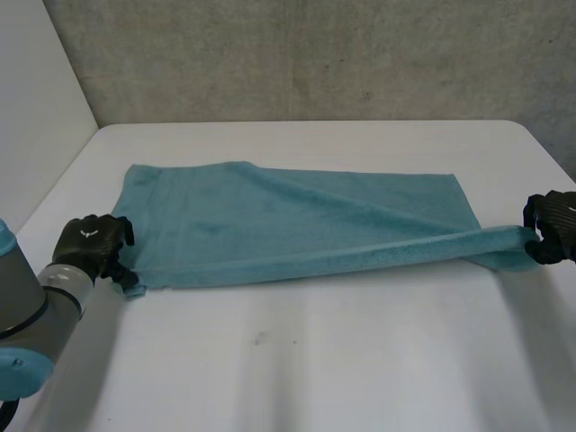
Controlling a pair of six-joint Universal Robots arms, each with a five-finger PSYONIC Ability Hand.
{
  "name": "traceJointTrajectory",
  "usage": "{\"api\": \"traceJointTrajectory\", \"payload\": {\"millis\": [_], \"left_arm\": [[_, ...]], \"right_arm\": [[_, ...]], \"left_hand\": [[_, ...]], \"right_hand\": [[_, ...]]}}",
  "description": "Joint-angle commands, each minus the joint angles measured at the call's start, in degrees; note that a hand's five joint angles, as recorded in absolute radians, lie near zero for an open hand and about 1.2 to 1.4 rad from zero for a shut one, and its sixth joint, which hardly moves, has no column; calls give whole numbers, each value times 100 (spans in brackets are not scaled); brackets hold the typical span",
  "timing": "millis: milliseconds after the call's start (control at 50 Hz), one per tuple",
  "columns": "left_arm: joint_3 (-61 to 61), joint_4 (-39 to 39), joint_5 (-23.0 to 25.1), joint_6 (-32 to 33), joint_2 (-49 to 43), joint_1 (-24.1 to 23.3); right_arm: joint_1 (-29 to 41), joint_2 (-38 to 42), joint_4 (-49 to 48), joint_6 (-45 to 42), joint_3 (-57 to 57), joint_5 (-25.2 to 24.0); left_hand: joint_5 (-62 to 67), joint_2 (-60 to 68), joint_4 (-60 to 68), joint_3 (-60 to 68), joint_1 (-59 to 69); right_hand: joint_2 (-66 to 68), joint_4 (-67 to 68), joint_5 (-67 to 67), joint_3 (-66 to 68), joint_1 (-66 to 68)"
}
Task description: Fold the laundry
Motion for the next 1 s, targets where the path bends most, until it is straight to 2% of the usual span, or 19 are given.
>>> {"api": "traceJointTrajectory", "payload": {"millis": [20,160,200,220,240,320,380,540,640,660,680,780,860,940,1000], "left_arm": [[-185,-103,-17,421,89,-23],[-220,-235,-17,623,9,-40],[-220,-243,-17,623,-8,-40],[-220,-243,-26,632,-8,-31],[-211,-243,-26,623,1,-23],[-167,-270,-26,641,106,21],[-220,-331,-17,842,833,30],[-369,-761,97,1808,2529,284],[-422,-1086,246,2282,2848,329],[-422,-1087,247,2284,2848,329],[-492,-1487,473,2702,2840,346],[-598,-2062,694,3259,2769,504],[-571,-2291,783,3603,2146,584],[-396,-2160,783,3656,1733,522],[95,-1713,774,3656,1129,435]], "right_arm": [[-5,-33,-200,236,43,26],[13,-25,-191,289,43,26],[13,-33,-183,280,35,35],[13,-25,-183,280,34,35],[13,-33,-174,263,26,43],[13,-51,-112,210,-1,17],[22,-130,-16,201,-27,0],[31,-877,1266,-527,-378,-106],[31,-974,2231,-1378,-537,-97],[22,-974,2400,-1537,-545,-97],[22,-974,2558,-1687,-546,-97],[22,-860,3446,-2627,-475,-62],[22,-519,3702,-3120,-492,-9],[48,-131,3344,-2947,-790,0],[66,44,3097,-2631,-1019,17]], "left_hand": [[572,515,505,538,520],[772,716,706,739,720],[1960,1903,1893,1926,1908],[4283,4226,4216,4249,4231],[4453,4397,4387,4420,4402],[4455,4399,4389,4422,4403],[4455,4399,4389,4422,4403],[4455,4399,4389,4422,4403],[4455,4399,4389,4422,4403],[4455,4399,4389,4422,4403],[4455,4399,4389,4422,4403],[4455,4399,4389,4422,4403],[4455,4399,4389,4422,4403],[4455,4399,4389,4422,4403],[4455,4399,4389,4422,4403]], "right_hand": [[1250,1164,1421,1192,2586],[1250,1164,1421,1192,2586],[1250,1164,1421,1192,2586],[1250,1164,1421,1192,2586],[1250,1164,1421,1192,2586],[1250,1164,1421,1192,2586],[1250,1164,1421,1192,2586],[1250,1164,1421,1192,2586],[1250,1164,1421,1192,2586],[1250,1164,1421,1192,2586],[1250,1164,1421,1192,2586],[1250,1164,1421,1192,2586],[1250,1164,1421,1192,2586],[1250,1164,1421,1192,2586],[1250,1164,1421,1192,2586]]}}
